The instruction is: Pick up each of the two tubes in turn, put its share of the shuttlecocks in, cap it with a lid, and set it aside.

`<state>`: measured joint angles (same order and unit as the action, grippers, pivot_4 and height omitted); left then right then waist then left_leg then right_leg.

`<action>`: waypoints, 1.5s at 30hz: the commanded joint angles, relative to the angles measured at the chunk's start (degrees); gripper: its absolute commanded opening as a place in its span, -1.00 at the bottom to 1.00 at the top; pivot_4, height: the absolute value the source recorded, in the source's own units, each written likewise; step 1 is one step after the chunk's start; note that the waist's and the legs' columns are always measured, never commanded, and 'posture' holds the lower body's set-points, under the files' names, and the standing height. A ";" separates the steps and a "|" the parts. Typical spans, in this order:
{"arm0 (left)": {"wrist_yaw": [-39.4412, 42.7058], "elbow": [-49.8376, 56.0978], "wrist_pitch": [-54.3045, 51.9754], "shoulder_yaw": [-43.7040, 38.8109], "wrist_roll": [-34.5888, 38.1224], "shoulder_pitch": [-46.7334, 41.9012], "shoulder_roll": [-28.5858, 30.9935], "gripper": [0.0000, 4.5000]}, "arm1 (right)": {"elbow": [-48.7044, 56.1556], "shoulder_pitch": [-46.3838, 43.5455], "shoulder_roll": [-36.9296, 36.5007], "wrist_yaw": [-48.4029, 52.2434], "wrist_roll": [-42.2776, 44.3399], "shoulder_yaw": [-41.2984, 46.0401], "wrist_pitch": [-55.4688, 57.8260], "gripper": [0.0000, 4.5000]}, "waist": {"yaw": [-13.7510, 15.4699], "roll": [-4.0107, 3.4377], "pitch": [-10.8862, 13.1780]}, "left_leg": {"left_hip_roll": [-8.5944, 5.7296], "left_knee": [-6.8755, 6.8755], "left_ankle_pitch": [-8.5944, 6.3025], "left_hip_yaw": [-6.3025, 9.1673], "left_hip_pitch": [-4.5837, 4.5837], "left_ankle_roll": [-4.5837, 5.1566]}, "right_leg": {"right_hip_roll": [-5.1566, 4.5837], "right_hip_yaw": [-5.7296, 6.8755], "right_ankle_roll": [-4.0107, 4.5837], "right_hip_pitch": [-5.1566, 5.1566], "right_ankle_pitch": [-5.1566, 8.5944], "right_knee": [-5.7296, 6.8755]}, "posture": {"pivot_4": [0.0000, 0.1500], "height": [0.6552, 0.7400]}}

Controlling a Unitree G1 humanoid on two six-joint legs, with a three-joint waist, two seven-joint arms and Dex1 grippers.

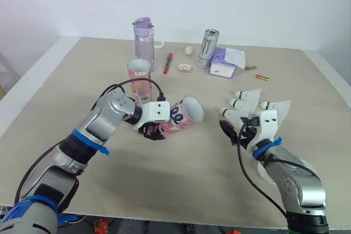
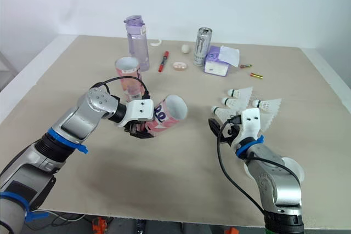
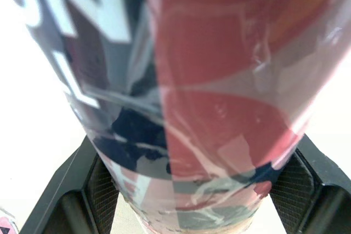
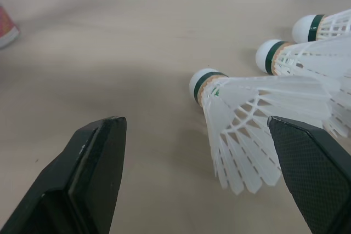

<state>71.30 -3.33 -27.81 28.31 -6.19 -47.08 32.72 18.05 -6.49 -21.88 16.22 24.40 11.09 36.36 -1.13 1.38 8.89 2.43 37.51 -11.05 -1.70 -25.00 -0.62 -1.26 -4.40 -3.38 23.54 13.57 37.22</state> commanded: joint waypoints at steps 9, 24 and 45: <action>-0.84 0.81 -0.49 0.37 -1.07 0.03 -0.09 0.47 | -6.31 -6.78 0.70 0.64 -0.25 0.11 -0.51 -0.12 | -0.01 0.00 0.00 | -0.01 0.00 0.01 0.00 0.00 0.01 | 0.00 0.00 -0.01 0.00 -0.02 0.00 | 1.00 1.00; -0.97 0.33 -0.32 0.30 -0.92 -0.22 -0.18 0.47 | 0.79 -4.73 -4.77 7.88 -3.09 -2.82 -5.75 -0.99 | -0.01 -0.01 0.00 | -0.01 0.00 0.01 0.00 0.00 0.01 | 0.00 0.00 -0.02 0.00 -0.02 0.00 | 1.00 1.00; 0.14 -0.31 -0.11 0.51 -0.30 -1.21 -1.29 0.47 | 3.79 -17.06 -26.93 44.83 -10.98 -11.21 -41.03 -0.99 | 0.11 -0.06 0.08 | -0.16 0.02 0.02 0.07 0.00 0.02 | -0.05 -0.02 -0.06 -0.08 0.03 -0.04 | 1.00 1.00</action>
<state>71.38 -4.67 -27.44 28.48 -6.28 -47.90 31.82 23.92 -21.59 -48.03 59.02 16.37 1.70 -0.14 -1.02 1.32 8.97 2.24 37.53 -11.04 -1.63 -25.01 -0.59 -1.34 -4.42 -3.45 23.47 13.61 37.18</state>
